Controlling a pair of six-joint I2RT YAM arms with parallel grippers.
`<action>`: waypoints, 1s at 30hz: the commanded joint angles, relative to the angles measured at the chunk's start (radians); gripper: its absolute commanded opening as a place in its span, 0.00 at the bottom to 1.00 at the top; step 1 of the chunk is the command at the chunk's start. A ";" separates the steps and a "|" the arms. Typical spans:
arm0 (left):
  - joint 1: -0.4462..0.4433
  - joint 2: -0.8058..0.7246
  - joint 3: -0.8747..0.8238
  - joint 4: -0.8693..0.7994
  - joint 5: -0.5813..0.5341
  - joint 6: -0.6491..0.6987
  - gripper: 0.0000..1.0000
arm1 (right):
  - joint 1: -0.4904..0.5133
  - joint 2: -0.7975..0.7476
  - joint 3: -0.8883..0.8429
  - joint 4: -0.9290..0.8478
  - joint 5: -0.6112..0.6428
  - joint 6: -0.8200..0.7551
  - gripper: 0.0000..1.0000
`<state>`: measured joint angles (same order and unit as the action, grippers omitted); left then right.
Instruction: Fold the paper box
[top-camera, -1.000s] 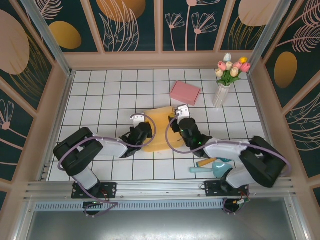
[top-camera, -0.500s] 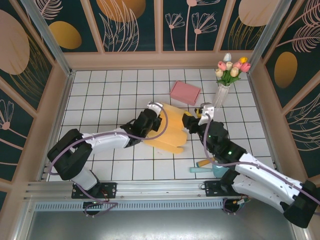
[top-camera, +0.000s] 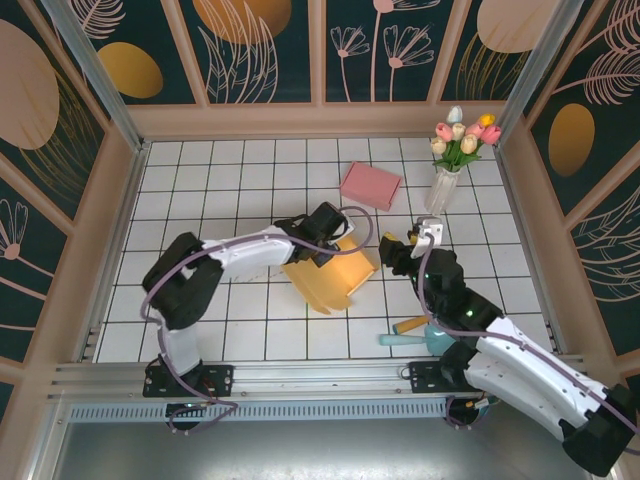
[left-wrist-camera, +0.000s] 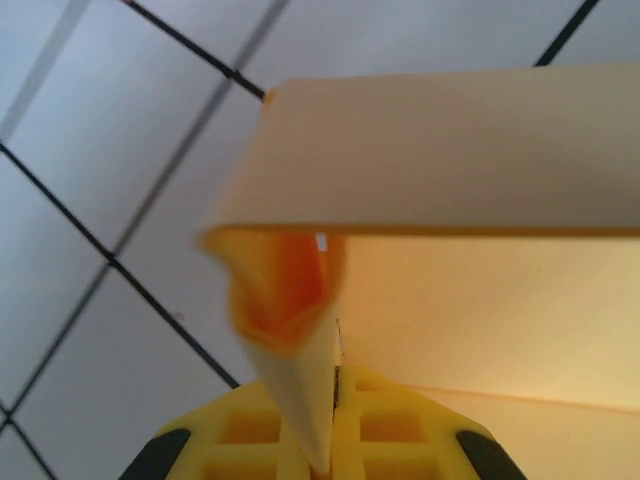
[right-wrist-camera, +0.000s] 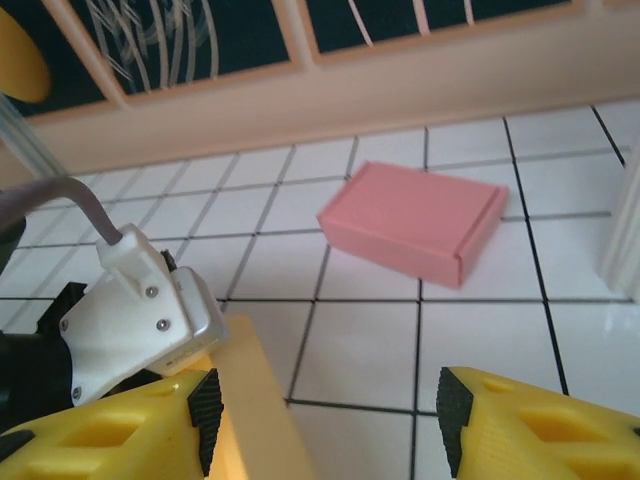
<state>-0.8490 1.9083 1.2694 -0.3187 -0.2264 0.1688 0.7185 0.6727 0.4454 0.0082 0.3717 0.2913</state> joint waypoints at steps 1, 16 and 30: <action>0.005 0.087 0.076 -0.207 -0.094 0.069 0.00 | -0.072 0.053 -0.030 0.080 -0.088 0.041 0.62; 0.005 0.267 0.217 -0.154 -0.381 0.087 0.00 | -0.260 0.283 -0.118 0.288 -0.353 0.124 0.61; 0.004 0.500 0.520 -0.371 -0.481 0.099 0.15 | -0.259 0.149 -0.138 0.235 -0.319 0.131 0.61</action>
<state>-0.8562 2.3363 1.7977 -0.6048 -0.6983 0.2695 0.4656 0.8700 0.3264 0.2367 0.0360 0.4038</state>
